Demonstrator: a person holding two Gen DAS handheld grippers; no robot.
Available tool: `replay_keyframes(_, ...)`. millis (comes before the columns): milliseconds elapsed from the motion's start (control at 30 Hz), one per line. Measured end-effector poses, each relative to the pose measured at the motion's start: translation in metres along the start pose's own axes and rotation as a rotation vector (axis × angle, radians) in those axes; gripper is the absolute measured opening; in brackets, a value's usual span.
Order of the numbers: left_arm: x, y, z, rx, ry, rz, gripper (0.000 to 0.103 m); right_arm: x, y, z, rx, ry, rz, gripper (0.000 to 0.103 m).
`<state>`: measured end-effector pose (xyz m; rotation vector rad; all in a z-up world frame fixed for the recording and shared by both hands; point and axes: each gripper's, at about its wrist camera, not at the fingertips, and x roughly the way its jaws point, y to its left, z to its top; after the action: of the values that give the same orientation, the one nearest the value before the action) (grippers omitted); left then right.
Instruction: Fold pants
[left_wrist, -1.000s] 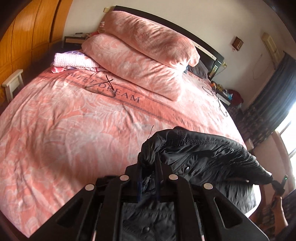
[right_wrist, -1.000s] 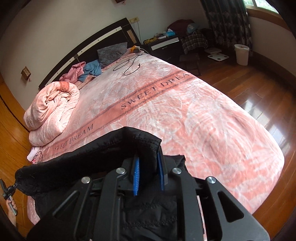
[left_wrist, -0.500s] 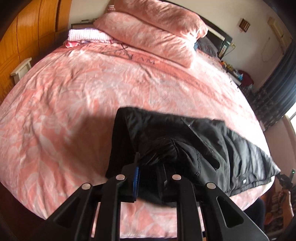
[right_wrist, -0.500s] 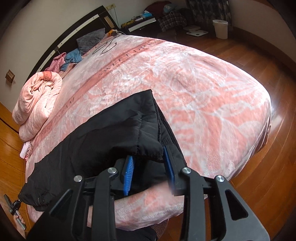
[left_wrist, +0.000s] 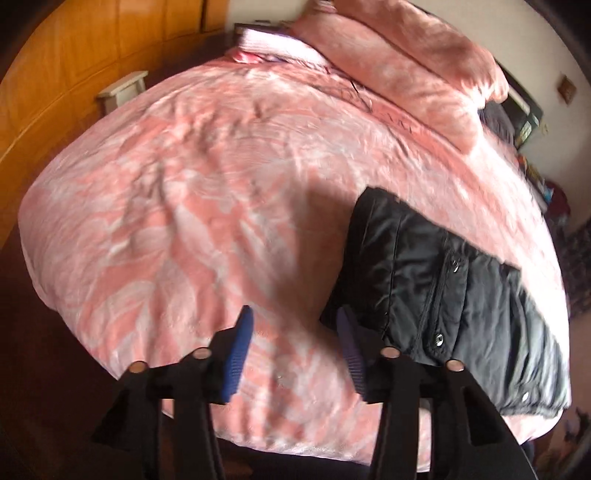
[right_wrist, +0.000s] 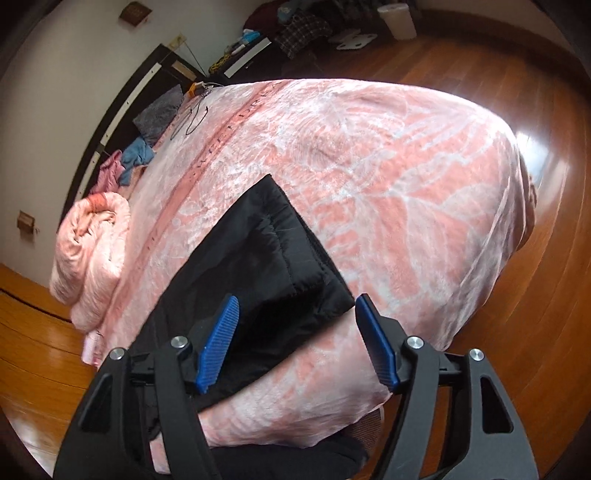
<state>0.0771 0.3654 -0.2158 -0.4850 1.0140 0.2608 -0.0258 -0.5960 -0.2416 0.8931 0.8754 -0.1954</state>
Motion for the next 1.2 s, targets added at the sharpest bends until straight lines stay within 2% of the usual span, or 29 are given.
replay_keyframes(33, -0.005, 0.001, -0.001, -0.022, -0.010, -0.032, 0.058, 0.000, -0.001, -0.004, 0.026, 0.004, 0.029, 0.067)
replay_keyframes(133, -0.016, -0.008, -0.007, -0.066, -0.031, -0.151, 0.088, 0.010, -0.003, -0.015, 0.094, 0.015, 0.120, 0.073)
replay_keyframes(167, -0.015, -0.013, -0.008, -0.075, -0.030, -0.177, 0.089, 0.015, -0.005, -0.017, 0.118, 0.015, 0.139, 0.074)
replay_keyframes(267, 0.005, -0.028, -0.012, -0.108, 0.039, -0.225, 0.089, 0.033, -0.009, -0.016, 0.194, 0.020, 0.178, 0.075)
replay_keyframes(400, 0.043, -0.045, -0.019, -0.119, 0.124, -0.189, 0.088, 0.051, -0.015, -0.007, 0.287, 0.014, 0.208, 0.076)
replay_keyframes(433, 0.053, -0.049, -0.020, -0.123, 0.146, -0.187, 0.086, 0.054, -0.016, -0.004, 0.299, 0.015, 0.204, 0.076)
replay_keyframes(500, 0.069, -0.057, -0.018, -0.122, 0.188, -0.171, 0.057, 0.061, -0.020, 0.000, 0.323, 0.028, 0.186, 0.076)
replay_keyframes(533, 0.073, -0.059, -0.018, -0.122, 0.202, -0.133, 0.038, 0.063, -0.022, 0.002, 0.332, 0.027, 0.183, 0.076)
replay_keyframes(567, 0.076, -0.060, -0.018, -0.131, 0.204, -0.111, 0.033, 0.063, -0.022, 0.005, 0.335, 0.022, 0.181, 0.076)
replay_keyframes(633, 0.078, -0.062, -0.016, -0.136, 0.209, -0.084, 0.027, 0.062, -0.020, 0.013, 0.329, 0.006, 0.168, 0.075)
replay_keyframes(667, 0.079, -0.063, -0.015, -0.133, 0.213, -0.074, 0.025, 0.062, -0.018, 0.017, 0.319, 0.002, 0.166, 0.069)
replay_keyframes(700, 0.079, -0.064, -0.014, -0.132, 0.218, -0.065, 0.024, 0.061, -0.015, 0.020, 0.301, 0.000, 0.161, 0.055)
replay_keyframes(733, 0.080, -0.064, -0.013, -0.133, 0.226, -0.061, 0.023, 0.060, -0.010, 0.024, 0.272, 0.001, 0.147, 0.046)
replay_keyframes(767, 0.079, -0.064, -0.011, -0.135, 0.231, -0.061, 0.021, 0.059, -0.005, 0.026, 0.244, 0.004, 0.140, 0.028)
replay_keyframes(800, 0.077, -0.063, -0.008, -0.137, 0.233, -0.062, 0.020, 0.055, 0.000, 0.028, 0.214, 0.000, 0.136, 0.022)
replay_keyframes(967, 0.071, -0.057, 0.002, -0.136, 0.252, -0.079, 0.016, 0.032, 0.018, 0.020, 0.072, -0.053, 0.115, 0.015)
replay_keyframes(1033, 0.074, -0.056, 0.005, -0.141, 0.267, -0.073, 0.016, 0.036, 0.006, 0.011, 0.077, -0.049, 0.085, 0.014)
replay_keyframes(1133, 0.076, -0.055, 0.010, -0.137, 0.263, -0.057, 0.015, 0.058, -0.018, -0.002, 0.102, 0.020, 0.030, 0.013)
replay_keyframes(1200, 0.071, -0.056, 0.014, -0.120, 0.239, -0.035, 0.015, 0.061, -0.023, -0.005, 0.118, 0.024, 0.041, 0.013)
